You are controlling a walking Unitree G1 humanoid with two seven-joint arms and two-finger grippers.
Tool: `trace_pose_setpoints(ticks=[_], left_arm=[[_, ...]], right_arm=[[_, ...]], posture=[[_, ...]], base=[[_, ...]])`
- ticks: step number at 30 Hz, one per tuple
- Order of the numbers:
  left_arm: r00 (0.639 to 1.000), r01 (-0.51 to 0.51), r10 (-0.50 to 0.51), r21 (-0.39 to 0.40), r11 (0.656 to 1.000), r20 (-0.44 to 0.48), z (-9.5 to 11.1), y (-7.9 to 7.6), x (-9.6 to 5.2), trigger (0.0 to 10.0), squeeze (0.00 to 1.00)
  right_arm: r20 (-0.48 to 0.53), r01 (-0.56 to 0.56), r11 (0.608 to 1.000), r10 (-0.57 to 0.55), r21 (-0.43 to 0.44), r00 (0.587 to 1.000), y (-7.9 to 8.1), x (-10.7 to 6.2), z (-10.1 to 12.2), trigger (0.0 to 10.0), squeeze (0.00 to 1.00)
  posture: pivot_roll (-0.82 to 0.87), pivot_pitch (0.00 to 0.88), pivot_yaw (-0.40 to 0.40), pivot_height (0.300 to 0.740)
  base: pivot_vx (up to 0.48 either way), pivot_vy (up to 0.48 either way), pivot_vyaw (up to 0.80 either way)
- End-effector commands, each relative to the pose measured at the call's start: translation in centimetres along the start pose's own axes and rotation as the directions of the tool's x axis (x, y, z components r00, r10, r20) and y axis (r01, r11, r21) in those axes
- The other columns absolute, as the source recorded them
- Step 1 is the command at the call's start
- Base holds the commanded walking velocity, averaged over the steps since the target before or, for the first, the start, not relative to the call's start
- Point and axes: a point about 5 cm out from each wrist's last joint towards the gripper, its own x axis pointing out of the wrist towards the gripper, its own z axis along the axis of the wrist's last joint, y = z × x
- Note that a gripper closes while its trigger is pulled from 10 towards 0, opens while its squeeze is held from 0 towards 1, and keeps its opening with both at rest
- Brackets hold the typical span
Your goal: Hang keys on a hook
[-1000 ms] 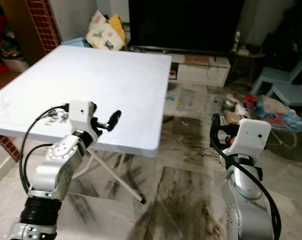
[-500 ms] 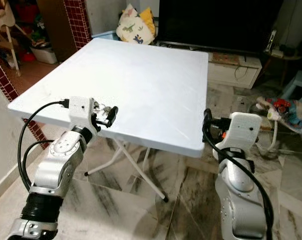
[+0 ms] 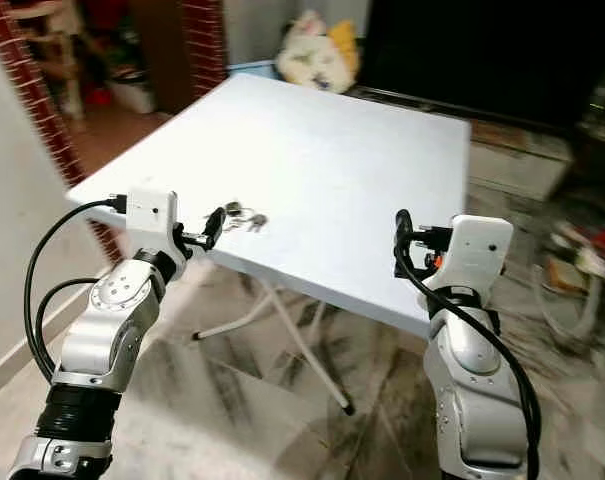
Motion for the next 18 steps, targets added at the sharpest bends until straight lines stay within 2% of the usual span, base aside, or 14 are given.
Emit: trace_pose_setpoints(ticks=[1, 12, 14, 18], left_arm=[[0.999, 0.027, -0.027, -0.026, 0.999, 0.023, 0.66, -0.85, 0.13, 10.0, 0.0], [0.999, 0.05, -0.049, -0.035, 0.998, 0.012, 0.51, -1.48, 0.09, 10.0, 0.0], [0.998, 0.056, -0.056, -0.036, 0.998, 0.009, 0.48, -1.53, 0.07, 10.0, 0.0], [0.998, 0.069, -0.068, -0.041, 0.997, 0.014, 0.57, -1.62, 0.1, 10.0, 0.0]], right_arm=[[0.007, -0.001, 1.0, 0.001, -0.005, 1.0, -0.32, 0.01, 0.36, 10.0, 0.0], [0.021, -0.012, 1.0, 0.012, -0.008, 1.0, -0.02, 0.3, 0.65, 10.0, 0.0], [0.009, 0.009, 0.999, -0.009, 0.032, 1.0, -0.12, 0.31, 0.45, 10.0, 0.0], [-0.041, 0.032, 0.998, -0.03, 0.05, 0.999, -0.31, 0.41, -0.26, 10.0, 0.0]], posture=[[-0.03, 0.0, -0.028, 0.74], [-0.03, 0.0, -0.028, 0.74], [-0.03, 0.0, -0.028, 0.74], [-0.03, 0.0, -0.032, 0.74]], base=[[0.0, 0.0, 0.79], [0.0, 0.0, 0.79], [0.0, 0.0, 0.0], [0.0, 0.0, 0.0]])
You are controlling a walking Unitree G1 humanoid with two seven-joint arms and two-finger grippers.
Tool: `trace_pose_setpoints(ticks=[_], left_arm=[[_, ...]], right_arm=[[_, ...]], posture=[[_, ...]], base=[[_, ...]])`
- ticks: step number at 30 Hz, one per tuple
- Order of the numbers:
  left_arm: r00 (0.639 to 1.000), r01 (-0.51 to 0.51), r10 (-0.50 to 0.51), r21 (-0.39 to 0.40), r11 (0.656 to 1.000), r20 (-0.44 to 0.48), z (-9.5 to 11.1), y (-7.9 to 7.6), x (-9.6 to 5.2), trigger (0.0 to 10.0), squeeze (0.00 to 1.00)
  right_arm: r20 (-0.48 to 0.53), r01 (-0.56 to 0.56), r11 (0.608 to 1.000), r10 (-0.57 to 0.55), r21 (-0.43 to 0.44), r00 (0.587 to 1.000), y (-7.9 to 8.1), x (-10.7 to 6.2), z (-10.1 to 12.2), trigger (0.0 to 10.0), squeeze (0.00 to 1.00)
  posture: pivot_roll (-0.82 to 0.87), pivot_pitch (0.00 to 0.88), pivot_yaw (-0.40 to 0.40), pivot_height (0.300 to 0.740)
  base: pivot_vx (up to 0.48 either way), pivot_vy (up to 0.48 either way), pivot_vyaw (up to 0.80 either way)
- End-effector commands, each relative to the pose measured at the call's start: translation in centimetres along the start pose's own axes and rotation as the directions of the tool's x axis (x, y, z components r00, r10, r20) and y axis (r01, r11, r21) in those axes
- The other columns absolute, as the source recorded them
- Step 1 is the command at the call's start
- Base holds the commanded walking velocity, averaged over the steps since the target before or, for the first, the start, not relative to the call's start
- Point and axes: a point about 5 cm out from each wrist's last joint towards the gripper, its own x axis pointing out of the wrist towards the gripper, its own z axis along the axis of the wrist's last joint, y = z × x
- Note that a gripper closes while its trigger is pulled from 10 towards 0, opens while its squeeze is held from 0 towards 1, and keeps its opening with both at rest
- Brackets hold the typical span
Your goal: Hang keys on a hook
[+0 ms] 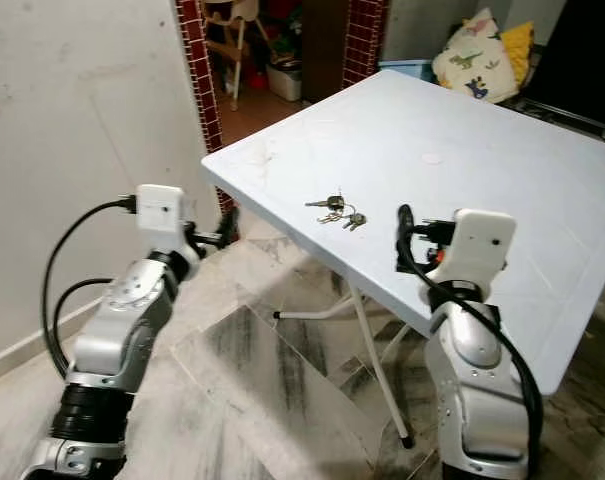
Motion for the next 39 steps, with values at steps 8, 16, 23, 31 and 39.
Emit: trace_pose_setpoints(ticks=[8, 16, 23, 31, 39], left_arm=[[1.0, 0.004, -0.004, -0.013, 1.0, -0.001, 0.3, 0.1, 0.0, 10.0, 0.0], [1.0, -0.006, 0.005, -0.021, 1.0, -0.01, 0.1, 0.3, 0.0, 10.0, 0.0], [0.999, -0.046, 0.046, -0.029, 0.999, 0.009, 0.4, 0.6, 0.1, 10.0, 0.0], [0.995, -0.102, 0.102, 0.027, 0.994, 0.004, 0.7, 1.8, 0.0, 10.0, 0.0], [0.995, -0.091, 0.094, 0.075, 0.993, -0.028, -1.2, 3.9, -2.7, 10.0, 0.0]], right_arm=[[0.025, -0.075, 0.996, 0.076, -0.044, 0.997, 1.2, 0.2, 0.5, 10.0, 0.0], [0.006, -0.075, 0.996, 0.075, 0.045, 0.997, 0.9, 0.1, 0.5, 10.0, 0.0], [-0.021, -0.115, 0.993, 0.115, 0.014, 0.993, 1.3, 0.0, 0.1, 10.0, 0.0], [0.053, -0.13, 0.991, 0.132, -0.028, 0.99, 2.0, 0.1, 1.0, 10.0, 0.0], [0.043, -0.099, 0.995, 0.1, -0.023, 0.994, 0.8, -0.6, 0.6, 10.0, 0.0]], posture=[[-0.03, 0.0, -0.036, 0.74], [-0.03, 0.0, -0.037, 0.74], [-0.03, 0.0, -0.035, 0.74], [-0.03, 0.0, -0.029, 0.74], [0.0, 0.0, -0.029, 0.74]], base=[[0.0, -0.114, 0.0], [0.0, -0.452, 0.0], [0.0, -0.235, 0.0], [0.0, 0.0, 0.0], [0.0, 0.0, 0.0]])
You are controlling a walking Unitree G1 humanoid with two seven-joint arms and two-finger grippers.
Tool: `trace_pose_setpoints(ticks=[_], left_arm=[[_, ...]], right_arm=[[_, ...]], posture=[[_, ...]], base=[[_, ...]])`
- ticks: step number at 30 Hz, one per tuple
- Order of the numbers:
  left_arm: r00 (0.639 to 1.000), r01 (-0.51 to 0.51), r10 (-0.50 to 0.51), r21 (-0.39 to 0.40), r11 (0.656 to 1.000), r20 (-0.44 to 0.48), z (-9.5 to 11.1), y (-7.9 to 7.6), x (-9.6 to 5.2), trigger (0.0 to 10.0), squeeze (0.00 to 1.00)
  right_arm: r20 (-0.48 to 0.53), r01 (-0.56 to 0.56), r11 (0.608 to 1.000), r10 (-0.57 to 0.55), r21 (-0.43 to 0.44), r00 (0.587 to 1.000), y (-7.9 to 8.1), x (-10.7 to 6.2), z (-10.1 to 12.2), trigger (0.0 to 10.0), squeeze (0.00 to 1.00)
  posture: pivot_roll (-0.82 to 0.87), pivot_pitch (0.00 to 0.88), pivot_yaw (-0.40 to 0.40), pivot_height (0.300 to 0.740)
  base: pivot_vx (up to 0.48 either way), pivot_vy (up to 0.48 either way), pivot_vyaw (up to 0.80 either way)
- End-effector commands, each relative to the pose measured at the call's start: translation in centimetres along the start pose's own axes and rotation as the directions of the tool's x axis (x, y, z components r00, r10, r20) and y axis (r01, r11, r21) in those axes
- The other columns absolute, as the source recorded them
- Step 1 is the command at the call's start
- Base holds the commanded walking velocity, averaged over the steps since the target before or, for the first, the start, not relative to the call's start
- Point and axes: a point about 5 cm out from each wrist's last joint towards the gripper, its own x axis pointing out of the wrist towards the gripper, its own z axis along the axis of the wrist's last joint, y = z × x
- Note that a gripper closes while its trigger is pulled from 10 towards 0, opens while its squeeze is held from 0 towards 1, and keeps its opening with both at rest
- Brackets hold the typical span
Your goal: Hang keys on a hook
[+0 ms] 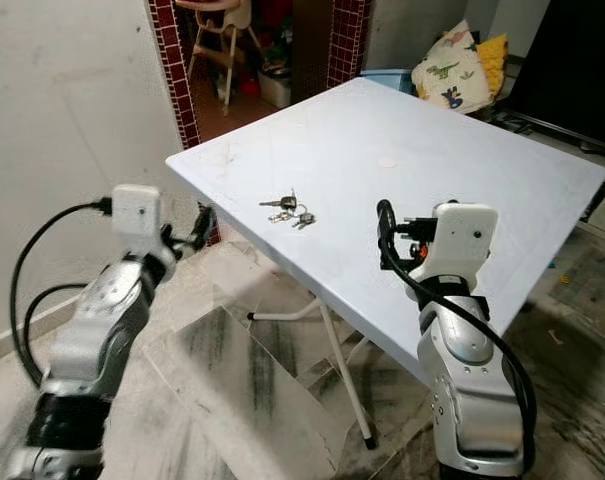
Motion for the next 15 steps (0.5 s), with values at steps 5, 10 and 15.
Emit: trace_pose_setpoints(ticks=[5, 10, 15], left_arm=[[1.0, 0.012, -0.01, 0.063, 0.998, -0.023, -2.0, 1.0, -2.7, 10.0, 0.0], [0.999, 0.028, -0.024, 0.099, 0.995, -0.038, -3.2, 0.8, -3.9, 10.0, 0.0], [0.997, 0.075, -0.073, 0.083, 0.994, -0.021, -2.8, 0.1, -3.8, 10.0, 0.0]], right_arm=[[-0.105, 0.049, 0.999, -0.048, -0.001, 0.993, -1.7, -2.9, -2.1, 10.0, 0.0], [-0.137, 0.06, 0.998, -0.062, -0.019, 0.989, -2.0, -4.5, -3.0, 10.0, 0.0], [-0.134, 0.034, 0.999, -0.036, -0.019, 0.99, -1.5, -4.9, -3.0, 10.0, 0.0]], posture=[[0.02, 0.0, -0.031, 0.74], [0.01, 0.0, -0.03, 0.74], [0.0, 0.0, -0.032, 0.74]], base=[[0.0, 0.0, 0.0], [0.0, 0.0, 0.0], [0.0, 0.0, 0.0]])
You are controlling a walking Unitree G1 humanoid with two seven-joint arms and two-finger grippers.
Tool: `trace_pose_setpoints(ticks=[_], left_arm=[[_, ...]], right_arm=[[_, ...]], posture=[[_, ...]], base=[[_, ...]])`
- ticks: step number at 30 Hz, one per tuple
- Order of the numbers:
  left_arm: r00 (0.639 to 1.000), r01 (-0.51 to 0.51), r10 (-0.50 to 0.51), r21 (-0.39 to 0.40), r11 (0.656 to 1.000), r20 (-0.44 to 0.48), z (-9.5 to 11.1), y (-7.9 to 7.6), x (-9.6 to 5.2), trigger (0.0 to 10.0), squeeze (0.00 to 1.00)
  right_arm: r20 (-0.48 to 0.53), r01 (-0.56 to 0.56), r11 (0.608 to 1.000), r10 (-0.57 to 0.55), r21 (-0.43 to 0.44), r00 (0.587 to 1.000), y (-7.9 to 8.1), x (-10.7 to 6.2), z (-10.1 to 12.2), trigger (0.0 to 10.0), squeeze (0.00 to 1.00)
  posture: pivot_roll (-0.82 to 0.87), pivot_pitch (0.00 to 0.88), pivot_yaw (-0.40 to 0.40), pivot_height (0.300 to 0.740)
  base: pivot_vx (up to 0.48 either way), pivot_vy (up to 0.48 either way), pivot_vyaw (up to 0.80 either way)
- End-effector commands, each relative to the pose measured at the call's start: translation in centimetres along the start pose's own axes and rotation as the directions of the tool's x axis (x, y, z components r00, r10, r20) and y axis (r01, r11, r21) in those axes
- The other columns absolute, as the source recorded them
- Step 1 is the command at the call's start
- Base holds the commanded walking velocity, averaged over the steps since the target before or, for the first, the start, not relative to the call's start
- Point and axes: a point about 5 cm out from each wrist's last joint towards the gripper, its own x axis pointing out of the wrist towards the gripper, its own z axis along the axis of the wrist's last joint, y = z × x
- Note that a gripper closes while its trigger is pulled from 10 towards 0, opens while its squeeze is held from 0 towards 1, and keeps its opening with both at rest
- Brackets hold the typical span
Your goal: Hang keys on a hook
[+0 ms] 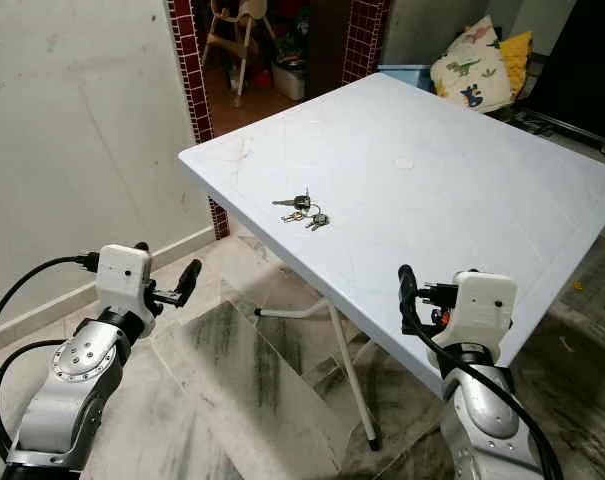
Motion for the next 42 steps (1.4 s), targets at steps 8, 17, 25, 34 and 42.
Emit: trace_pose_setpoints(ticks=[8, 17, 25, 34, 42], left_arm=[[1.0, 0.002, -0.002, -0.04, 0.999, 0.011, 0.1, -0.1, -0.7, 10.0, 0.0], [0.997, -0.01, 0.005, -0.069, 0.998, -0.073, -2.4, 0.5, -2.0, 10.0, 0.0], [0.997, 0.022, -0.027, -0.08, 0.997, -0.069, -2.4, 0.3, -2.0, 10.0, 0.0], [0.997, 0.029, -0.035, -0.08, 0.996, -0.069, -2.5, 0.1, -1.9, 10.0, 0.0], [0.997, 0.029, -0.035, -0.081, 0.996, -0.072, -2.6, 0.1, -1.9, 10.0, 0.0]], right_arm=[[0.036, -0.129, 0.991, 0.129, -0.028, 0.991, 1.8, -0.7, 0.8, 10.0, 0.0], [0.018, -0.148, 0.988, 0.149, -0.053, 0.989, 1.7, -0.8, 0.3, 10.0, 0.0], [0.009, -0.149, 0.988, 0.149, -0.041, 0.989, 2.0, -1.0, -0.1, 10.0, 0.0], [0.016, -0.162, 0.985, 0.163, -0.059, 0.986, 2.2, -0.8, -0.1, 10.0, 0.0], [0.024, -0.171, 0.981, 0.174, -0.096, 0.984, 2.1, -0.3, 0.2, 10.0, 0.0]], posture=[[0.0, 0.0, -0.04, 0.74], [0.01, 0.0, -0.054, 0.74], [0.01, 0.0, -0.051, 0.74], [0.01, 0.0, -0.047, 0.74], [0.01, 0.0, -0.053, 0.74]], base=[[0.0, 0.0, 0.0], [0.0, 0.0, 0.0], [0.096, 0.0, 0.0], [0.373, 0.0, 0.0], [0.42, 0.0, 0.0]])
